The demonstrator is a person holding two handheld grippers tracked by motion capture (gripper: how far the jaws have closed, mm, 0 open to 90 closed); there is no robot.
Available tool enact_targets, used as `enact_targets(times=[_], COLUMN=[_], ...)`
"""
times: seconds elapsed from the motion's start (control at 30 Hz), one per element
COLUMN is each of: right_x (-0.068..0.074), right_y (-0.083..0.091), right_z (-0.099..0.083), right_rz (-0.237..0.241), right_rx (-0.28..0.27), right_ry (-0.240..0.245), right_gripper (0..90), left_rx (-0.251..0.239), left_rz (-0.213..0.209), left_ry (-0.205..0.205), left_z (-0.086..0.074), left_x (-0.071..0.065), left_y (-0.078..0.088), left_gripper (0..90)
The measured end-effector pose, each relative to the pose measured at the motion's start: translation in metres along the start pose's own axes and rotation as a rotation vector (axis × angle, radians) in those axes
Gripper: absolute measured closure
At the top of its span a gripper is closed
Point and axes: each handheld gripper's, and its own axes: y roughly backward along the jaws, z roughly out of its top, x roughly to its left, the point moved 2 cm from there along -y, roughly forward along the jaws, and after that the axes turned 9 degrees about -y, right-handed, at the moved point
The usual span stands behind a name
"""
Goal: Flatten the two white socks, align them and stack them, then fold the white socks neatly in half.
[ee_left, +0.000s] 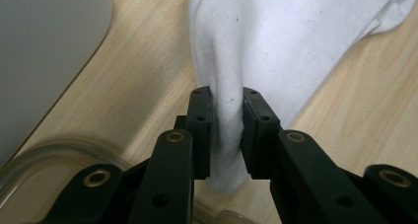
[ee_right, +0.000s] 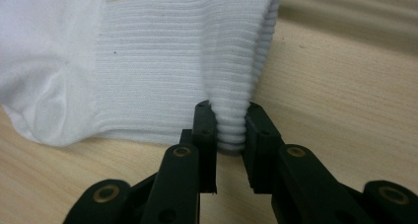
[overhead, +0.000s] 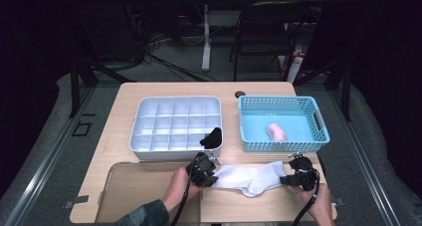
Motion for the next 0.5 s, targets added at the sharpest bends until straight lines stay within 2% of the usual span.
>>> enact_targets(times=[0.27, 0.5], right_x=[-0.001, 0.002], right_y=[0.002, 0.012], right_z=[0.001, 0.001], right_rz=[0.001, 0.014], right_rx=[-0.008, -0.045], right_ry=[0.007, 0.015], right_gripper=[78.2, 78.1], left_rx=[-0.006, -0.019], left_rz=[-0.014, -0.020], left_ry=[0.002, 0.009], left_z=[0.000, 0.001], left_x=[-0.001, -0.002], left_y=[0.000, -0.001], left_gripper=[76.8, 76.7])
